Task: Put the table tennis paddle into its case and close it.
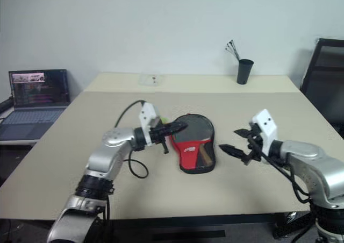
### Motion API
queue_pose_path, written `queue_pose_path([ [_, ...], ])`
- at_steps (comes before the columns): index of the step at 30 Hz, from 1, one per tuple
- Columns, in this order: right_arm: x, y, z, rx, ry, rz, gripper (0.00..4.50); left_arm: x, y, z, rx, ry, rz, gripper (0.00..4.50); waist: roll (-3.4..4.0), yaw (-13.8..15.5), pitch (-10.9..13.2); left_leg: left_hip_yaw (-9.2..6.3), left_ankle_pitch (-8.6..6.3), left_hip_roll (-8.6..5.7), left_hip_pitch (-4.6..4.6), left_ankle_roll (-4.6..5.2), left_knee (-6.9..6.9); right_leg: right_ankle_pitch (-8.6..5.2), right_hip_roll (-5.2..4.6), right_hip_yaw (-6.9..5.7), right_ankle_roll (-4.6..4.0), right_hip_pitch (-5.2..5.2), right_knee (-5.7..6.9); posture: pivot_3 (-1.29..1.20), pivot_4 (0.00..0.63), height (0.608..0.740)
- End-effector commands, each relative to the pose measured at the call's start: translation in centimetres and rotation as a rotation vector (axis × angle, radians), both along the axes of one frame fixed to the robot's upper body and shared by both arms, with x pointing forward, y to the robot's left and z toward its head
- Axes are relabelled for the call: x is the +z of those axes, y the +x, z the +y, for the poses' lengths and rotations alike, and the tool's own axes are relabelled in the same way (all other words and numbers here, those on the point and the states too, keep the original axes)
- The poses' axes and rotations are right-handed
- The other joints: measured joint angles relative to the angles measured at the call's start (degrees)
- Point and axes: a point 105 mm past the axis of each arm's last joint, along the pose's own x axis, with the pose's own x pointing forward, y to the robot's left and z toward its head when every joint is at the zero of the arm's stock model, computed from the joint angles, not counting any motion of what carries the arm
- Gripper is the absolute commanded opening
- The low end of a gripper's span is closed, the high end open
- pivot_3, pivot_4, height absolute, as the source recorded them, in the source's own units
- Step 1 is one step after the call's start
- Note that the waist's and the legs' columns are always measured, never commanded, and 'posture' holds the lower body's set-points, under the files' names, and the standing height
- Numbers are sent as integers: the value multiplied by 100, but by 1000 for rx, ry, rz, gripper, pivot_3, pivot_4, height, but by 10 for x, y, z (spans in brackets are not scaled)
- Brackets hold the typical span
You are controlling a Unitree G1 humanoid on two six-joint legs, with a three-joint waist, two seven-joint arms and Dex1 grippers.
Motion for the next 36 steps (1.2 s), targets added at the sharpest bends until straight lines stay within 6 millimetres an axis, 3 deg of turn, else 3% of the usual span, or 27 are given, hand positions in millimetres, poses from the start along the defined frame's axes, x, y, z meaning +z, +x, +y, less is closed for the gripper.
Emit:
queue_pose_path([
  [1, 11, 4, -8, -44, 21, -47, 4500, 7, 7, 0, 6, 10, -64, 49, 0, -42, 0, -1, 0, 5, 0, 0, 0, 0, 6, 0, 0, -1, 1, 0, 150, 740],
  [8, -3, 14, 4, -71, 86, -9, 4500, -1, 11, 48, 121, 21, -47, 49, 1, -71, 0, -2, 0, 17, 4, 0, -1, 0, 21, 4, 0, -2, 5, 0, 150, 740],
  [13, -8, 34, 24, -72, 123, 6, 4500, -11, -7, 82, 184, 26, -1, 49, 3, -94, 1, 1, 0, 17, 10, 0, -3, 0, 16, 13, -1, -2, 6, 0, 150, 740],
  [19, -25, 50, 53, -11, 133, 60, 4500, -1, -21, 106, 250, -5, 12, 49, 2, -35, 1, 0, 0, 19, 6, 0, -1, 0, 7, 5, -2, -1, 7, 0, 150, 740],
  [25, -53, 75, 67, -26, 87, 94, 4500, 9, -26, 112, 286, -10, -7, 49, 2, -45, 0, 6, 0, 17, 7, 0, 0, 1, -3, 9, -1, 1, 7, 0, 150, 740],
  [29, -71, 95, 64, -85, 57, 108, 4500, 13, -30, 107, 278, -14, -12, 49, 2, -45, 0, 6, 0, 16, 6, 0, -1, 1, -3, 9, -2, -1, 8, 0, 150, 740],
  [36, -93, 105, 64, -103, 23, 157, 4500, 16, -32, 106, 280, -6, -16, 49, 2, -51, 0, 7, 0, 18, 8, 0, -2, 1, -2, 10, -2, -1, 10, 0, 150, 740],
])
